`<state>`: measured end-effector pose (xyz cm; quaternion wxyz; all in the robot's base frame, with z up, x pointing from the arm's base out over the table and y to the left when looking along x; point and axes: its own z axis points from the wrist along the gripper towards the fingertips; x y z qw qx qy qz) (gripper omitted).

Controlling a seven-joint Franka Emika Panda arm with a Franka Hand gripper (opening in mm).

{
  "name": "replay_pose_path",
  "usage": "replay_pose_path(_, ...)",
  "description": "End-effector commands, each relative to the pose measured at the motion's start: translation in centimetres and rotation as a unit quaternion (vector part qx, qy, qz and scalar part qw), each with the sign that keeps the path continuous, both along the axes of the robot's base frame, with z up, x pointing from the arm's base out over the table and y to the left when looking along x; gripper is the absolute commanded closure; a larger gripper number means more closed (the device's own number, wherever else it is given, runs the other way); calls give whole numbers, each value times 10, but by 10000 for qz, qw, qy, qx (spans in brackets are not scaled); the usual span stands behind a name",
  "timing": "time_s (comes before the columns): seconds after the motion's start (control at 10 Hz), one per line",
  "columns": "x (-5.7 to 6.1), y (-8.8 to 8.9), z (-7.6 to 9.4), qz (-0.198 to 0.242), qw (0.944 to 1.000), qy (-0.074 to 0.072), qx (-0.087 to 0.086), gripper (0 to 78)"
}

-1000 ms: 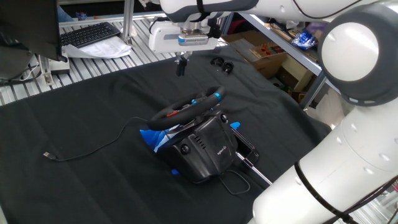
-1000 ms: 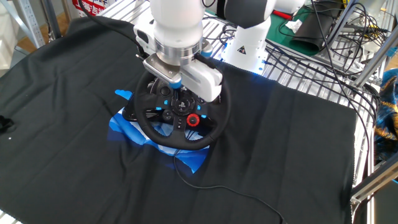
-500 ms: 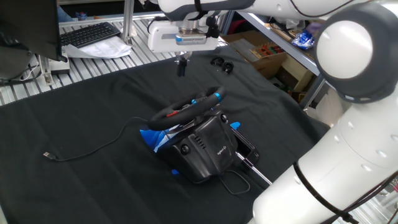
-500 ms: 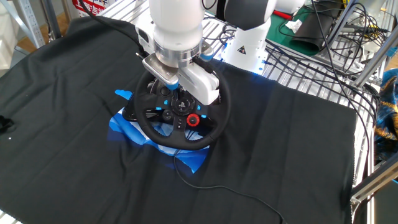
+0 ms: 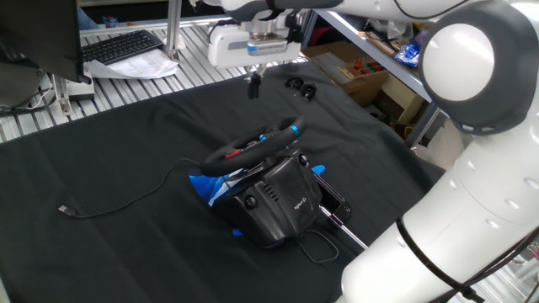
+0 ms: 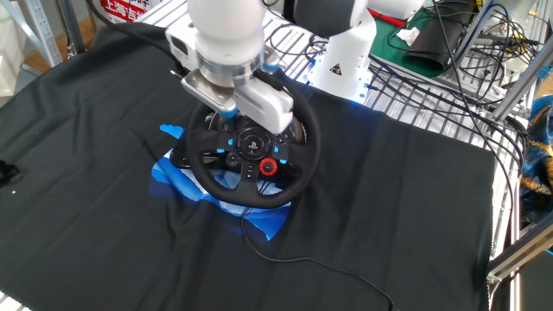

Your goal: Rotate the steering wheel 90 degrees clockwise

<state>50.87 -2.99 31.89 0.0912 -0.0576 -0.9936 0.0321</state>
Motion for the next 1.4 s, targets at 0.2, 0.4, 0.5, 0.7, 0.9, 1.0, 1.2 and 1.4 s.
replay_pose_path(0.2,1,-49,0,722,9974,30,-43,776)
replay_pose_path(0.4,-2,-64,-5,825,9966,9,-80,776)
replay_pose_path(0.5,-3,-69,-7,875,9961,11,-83,776)
replay_pose_path(0.7,-11,-77,-17,933,9956,-97,-82,776)
replay_pose_path(0.9,-18,-80,-24,971,9952,-107,-68,776)
replay_pose_path(1.0,-18,-80,-25,963,9953,-107,-81,776)
replay_pose_path(1.2,-20,-81,-25,964,9953,-104,-83,776)
replay_pose_path(1.4,-23,-83,-27,968,9951,-134,-112,776)
